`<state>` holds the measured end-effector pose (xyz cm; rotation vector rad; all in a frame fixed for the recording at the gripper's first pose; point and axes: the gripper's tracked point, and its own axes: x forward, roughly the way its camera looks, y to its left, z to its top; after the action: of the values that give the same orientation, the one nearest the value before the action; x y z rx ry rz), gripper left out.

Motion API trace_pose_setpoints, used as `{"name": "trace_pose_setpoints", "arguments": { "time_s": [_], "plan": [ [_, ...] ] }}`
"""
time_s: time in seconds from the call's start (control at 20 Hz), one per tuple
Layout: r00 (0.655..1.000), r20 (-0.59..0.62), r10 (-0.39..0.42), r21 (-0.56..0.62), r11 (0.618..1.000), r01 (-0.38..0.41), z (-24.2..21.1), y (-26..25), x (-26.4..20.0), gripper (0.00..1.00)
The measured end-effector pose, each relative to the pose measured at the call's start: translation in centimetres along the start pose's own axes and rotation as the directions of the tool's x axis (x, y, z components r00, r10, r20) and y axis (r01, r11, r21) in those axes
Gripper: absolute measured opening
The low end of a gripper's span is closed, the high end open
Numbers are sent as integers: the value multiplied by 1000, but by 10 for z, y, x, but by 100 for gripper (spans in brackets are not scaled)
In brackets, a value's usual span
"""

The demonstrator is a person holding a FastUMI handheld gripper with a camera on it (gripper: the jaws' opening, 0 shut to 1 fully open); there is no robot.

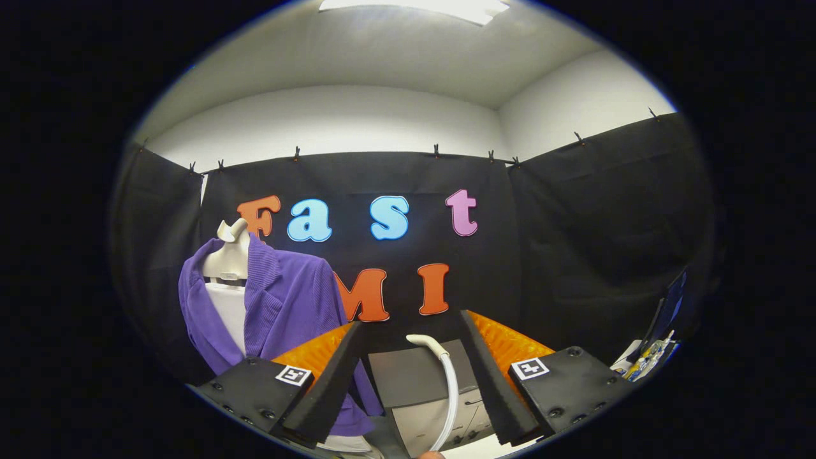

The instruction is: Iron the clothes twice with a garment steamer, once on the left side and once on the right side.

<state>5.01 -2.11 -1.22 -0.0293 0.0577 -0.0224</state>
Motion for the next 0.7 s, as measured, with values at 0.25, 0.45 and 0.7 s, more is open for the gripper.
{"name": "trace_pose_setpoints", "arguments": {
  "time_s": [0.25, 0.45, 0.7],
  "plan": [
    [999, -27, 28, -34, 999, -29, -5, -22, 64, 98],
    [993, -95, 74, -44, 996, -79, -30, -33, 124, 98],
    [981, -166, 104, -23, 994, -110, -68, -51, 196, 99]
  ]
}}
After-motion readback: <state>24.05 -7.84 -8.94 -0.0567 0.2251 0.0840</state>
